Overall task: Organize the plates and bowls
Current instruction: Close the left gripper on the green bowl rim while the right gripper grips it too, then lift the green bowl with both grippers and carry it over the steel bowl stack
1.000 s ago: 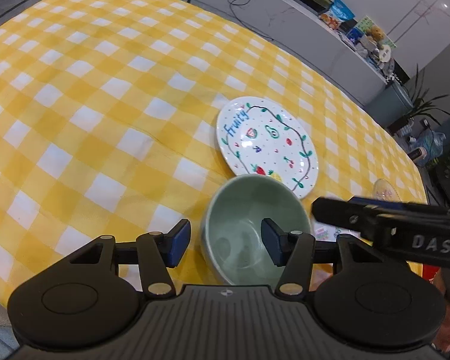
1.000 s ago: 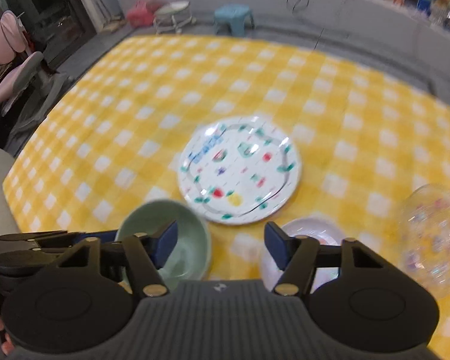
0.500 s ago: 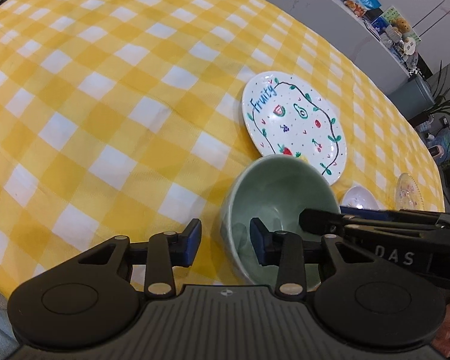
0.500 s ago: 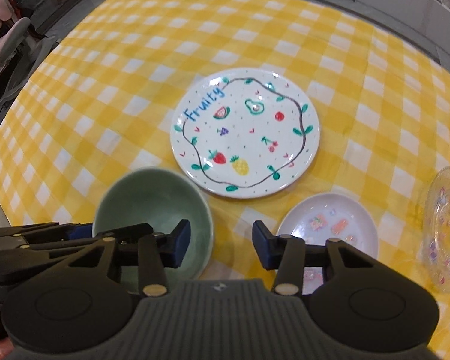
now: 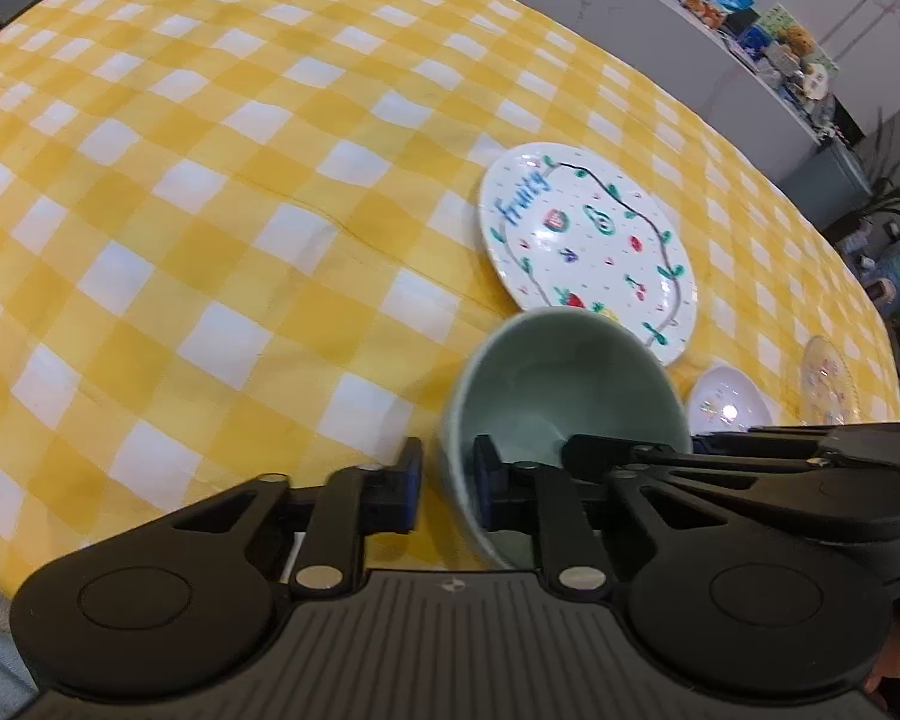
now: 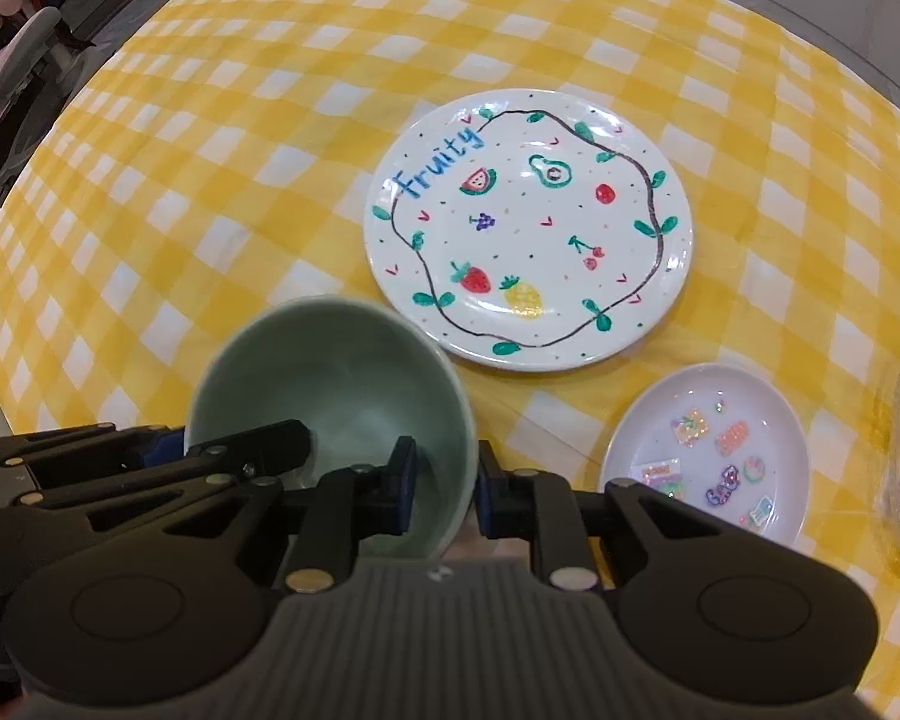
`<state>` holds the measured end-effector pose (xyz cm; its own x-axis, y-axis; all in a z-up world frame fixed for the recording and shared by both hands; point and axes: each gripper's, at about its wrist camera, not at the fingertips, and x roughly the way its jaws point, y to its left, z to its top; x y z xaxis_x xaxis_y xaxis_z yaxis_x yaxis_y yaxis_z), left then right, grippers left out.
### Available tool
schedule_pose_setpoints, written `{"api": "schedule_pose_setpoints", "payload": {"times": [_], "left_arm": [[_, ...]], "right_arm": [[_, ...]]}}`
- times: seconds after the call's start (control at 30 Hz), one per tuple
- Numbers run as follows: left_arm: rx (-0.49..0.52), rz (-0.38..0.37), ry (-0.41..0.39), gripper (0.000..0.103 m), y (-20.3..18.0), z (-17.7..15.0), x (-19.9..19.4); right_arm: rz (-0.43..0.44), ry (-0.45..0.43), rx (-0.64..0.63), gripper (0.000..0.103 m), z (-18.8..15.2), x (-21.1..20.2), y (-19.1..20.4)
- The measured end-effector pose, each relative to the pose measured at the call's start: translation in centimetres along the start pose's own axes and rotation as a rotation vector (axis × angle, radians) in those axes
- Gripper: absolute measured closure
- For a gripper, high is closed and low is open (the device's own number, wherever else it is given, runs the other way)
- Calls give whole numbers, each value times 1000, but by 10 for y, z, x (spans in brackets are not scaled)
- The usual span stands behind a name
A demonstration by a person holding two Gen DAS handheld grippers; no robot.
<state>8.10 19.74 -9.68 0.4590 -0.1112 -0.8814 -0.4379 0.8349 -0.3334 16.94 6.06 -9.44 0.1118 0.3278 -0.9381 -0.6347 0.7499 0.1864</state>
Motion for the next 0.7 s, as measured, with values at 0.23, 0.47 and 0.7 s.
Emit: {"api": "schedule_pose_setpoints", "payload": {"times": [0.23,0.47,0.7], "left_arm": [[-1,17,-9,92,0,-2,0],[-29,-42,-79,92,1,-1,-16],[37,-146,-186,92,-12,-7,-45]], "right_arm": [[-6,-61,40,91,-10,-7,0],[-26,-169,53,94,-19,-30,3],[-70,-341,72,96,-32,-77,3]]}}
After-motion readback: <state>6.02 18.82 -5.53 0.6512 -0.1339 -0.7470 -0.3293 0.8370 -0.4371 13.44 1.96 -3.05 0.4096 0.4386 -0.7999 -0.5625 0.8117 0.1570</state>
